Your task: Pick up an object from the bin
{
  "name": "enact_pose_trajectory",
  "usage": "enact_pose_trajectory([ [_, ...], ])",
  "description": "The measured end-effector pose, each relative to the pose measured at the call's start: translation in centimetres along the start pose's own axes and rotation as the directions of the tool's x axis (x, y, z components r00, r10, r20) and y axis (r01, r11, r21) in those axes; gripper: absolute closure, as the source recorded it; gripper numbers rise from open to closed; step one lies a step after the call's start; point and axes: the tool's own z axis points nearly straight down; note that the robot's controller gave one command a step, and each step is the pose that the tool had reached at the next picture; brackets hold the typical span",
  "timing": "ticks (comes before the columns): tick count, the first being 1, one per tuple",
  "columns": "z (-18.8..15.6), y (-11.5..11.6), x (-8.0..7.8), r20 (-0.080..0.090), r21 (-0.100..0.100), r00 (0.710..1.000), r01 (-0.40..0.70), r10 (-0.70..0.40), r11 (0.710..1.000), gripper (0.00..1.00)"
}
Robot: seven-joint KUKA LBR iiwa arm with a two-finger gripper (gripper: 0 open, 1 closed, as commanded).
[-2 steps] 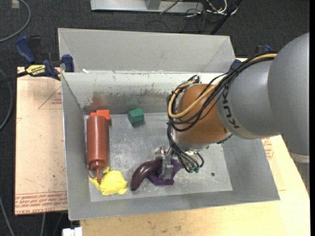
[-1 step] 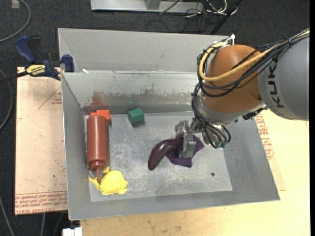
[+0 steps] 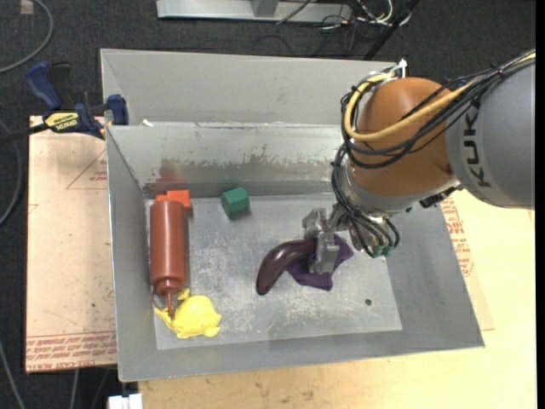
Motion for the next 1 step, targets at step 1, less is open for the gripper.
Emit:
enact_pose_trajectory([
  [1, -20.66, -0.63, -0.35, 0.003, 0.0, 1.0, 0.002, -0.002, 1.0, 1.0],
])
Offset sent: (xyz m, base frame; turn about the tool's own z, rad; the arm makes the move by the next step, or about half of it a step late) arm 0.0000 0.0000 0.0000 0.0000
